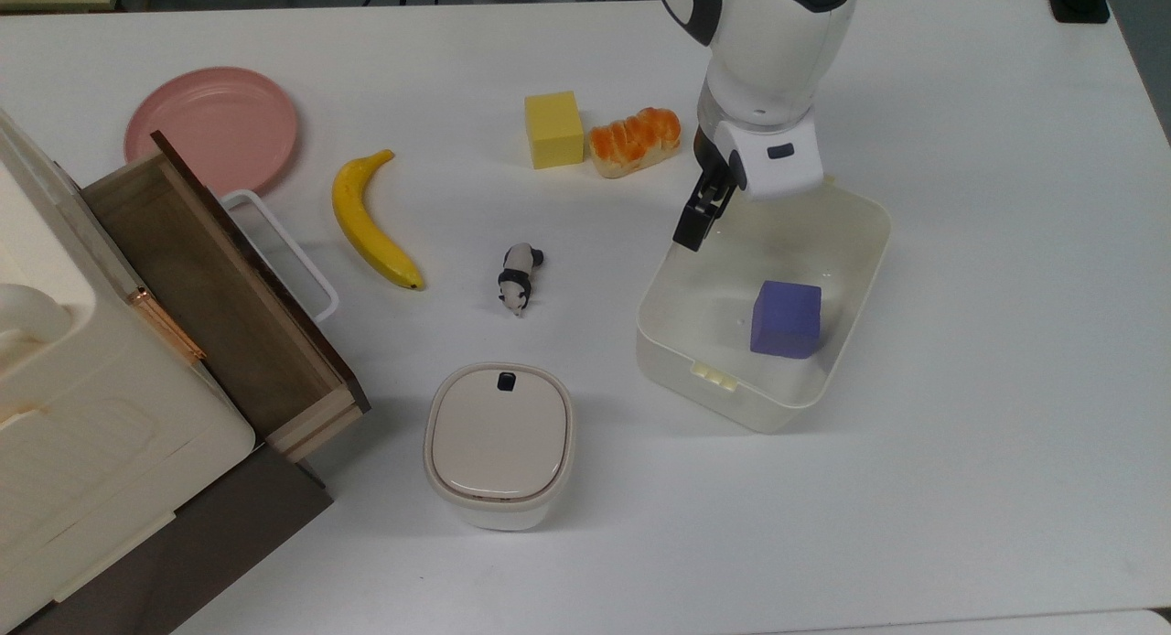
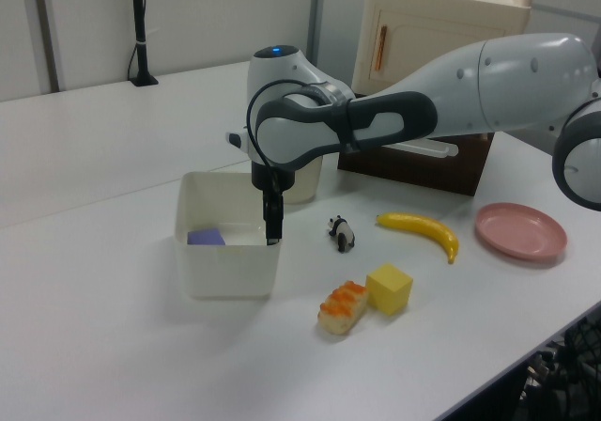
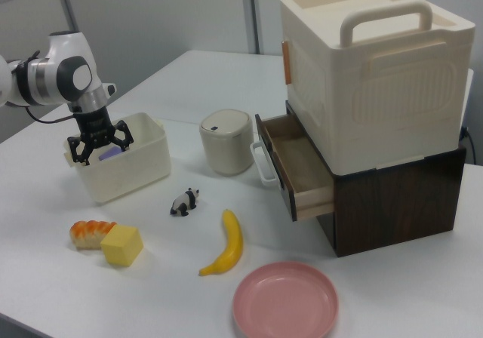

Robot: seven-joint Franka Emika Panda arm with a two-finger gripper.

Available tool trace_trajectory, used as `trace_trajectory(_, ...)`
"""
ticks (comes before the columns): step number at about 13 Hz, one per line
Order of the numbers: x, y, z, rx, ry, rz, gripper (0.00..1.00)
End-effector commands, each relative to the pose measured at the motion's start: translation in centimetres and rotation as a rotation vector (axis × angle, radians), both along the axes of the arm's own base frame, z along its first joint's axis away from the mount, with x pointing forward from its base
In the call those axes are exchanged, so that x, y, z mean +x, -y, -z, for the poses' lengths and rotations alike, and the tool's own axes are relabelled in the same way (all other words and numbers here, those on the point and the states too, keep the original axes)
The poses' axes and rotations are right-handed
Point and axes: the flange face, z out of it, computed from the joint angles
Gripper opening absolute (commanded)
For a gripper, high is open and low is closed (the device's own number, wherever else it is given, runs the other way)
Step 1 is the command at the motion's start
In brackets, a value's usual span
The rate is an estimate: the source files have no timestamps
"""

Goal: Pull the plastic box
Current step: 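Drag the plastic box toward the bread roll with the gripper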

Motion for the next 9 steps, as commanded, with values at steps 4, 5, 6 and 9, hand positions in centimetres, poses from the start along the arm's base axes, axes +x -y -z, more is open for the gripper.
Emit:
trace_trajectory(4,-2.9,3.1,-0.5,-0.077,-0.084,0.000,1.00)
trace_trajectory(5,-3.4,3.3,-0.6,-0.084,-0.086,-0.003,1.00)
trace_trajectory(6,-3.8,3.4,-1.1,-0.087,-0.079,-0.004,1.00)
trace_trajectory(9,-3.7,3.4,-4.5,-0.066,-0.020,0.016,1.00)
